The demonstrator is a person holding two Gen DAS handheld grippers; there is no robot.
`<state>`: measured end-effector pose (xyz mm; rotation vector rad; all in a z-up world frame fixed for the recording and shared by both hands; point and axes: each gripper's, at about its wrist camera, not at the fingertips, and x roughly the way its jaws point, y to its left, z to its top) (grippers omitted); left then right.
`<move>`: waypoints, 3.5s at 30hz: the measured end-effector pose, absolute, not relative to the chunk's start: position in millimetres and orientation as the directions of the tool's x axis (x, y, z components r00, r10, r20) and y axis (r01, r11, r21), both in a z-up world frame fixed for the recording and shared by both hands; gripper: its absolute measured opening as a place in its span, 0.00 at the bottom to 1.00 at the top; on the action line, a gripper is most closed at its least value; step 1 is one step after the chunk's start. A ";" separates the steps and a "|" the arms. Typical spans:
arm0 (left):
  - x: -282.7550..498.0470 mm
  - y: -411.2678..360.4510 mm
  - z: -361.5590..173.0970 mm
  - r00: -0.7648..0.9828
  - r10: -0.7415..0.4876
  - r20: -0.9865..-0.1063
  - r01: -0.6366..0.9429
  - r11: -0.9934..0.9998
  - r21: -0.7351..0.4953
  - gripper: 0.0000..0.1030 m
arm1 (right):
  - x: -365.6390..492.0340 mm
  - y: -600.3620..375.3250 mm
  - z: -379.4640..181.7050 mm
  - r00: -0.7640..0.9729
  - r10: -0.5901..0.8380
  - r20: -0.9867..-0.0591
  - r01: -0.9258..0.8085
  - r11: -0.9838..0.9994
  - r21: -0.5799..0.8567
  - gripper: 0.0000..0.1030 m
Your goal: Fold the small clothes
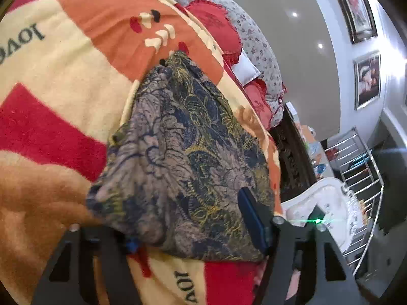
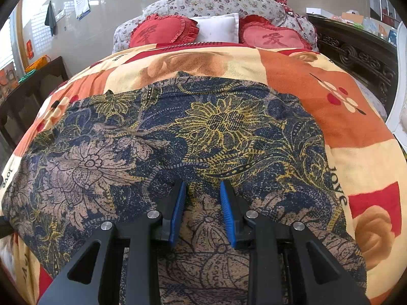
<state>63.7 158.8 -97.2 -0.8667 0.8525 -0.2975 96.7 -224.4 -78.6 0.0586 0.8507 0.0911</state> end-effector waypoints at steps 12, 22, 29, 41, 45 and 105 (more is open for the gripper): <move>57.0 162.8 -102.7 0.669 -0.377 -0.641 -0.165 0.765 -0.623 0.26 | 96.7 -223.7 -78.3 0.655 0.094 -0.750 -0.057 0.996 0.075 0.19; 54.1 155.1 -103.5 0.698 -0.319 -0.641 -0.152 0.809 -0.567 0.28 | 97.2 -221.6 -78.0 0.647 0.086 -0.757 -0.054 0.996 0.067 0.19; 53.6 144.8 -95.6 0.700 -0.246 -0.670 -0.150 0.867 -0.476 0.28 | 117.7 -195.6 -39.4 0.575 0.059 -0.816 -0.049 0.998 0.038 0.19; 49.2 136.5 -89.7 0.707 -0.180 -0.684 -0.161 0.901 -0.403 0.26 | 206.0 -26.6 -12.9 0.248 0.474 -0.845 -0.440 0.832 0.337 0.28; 45.9 122.8 -76.7 0.725 -0.129 -0.676 -0.132 0.938 -0.321 0.11 | 236.3 6.9 -29.0 0.112 0.531 -0.840 -0.395 0.800 0.452 0.30; 15.7 -75.7 -22.2 0.777 -0.215 -0.591 0.365 0.920 0.145 0.05 | 268.3 -137.1 -14.1 0.075 0.428 -0.900 -0.335 0.861 0.382 0.00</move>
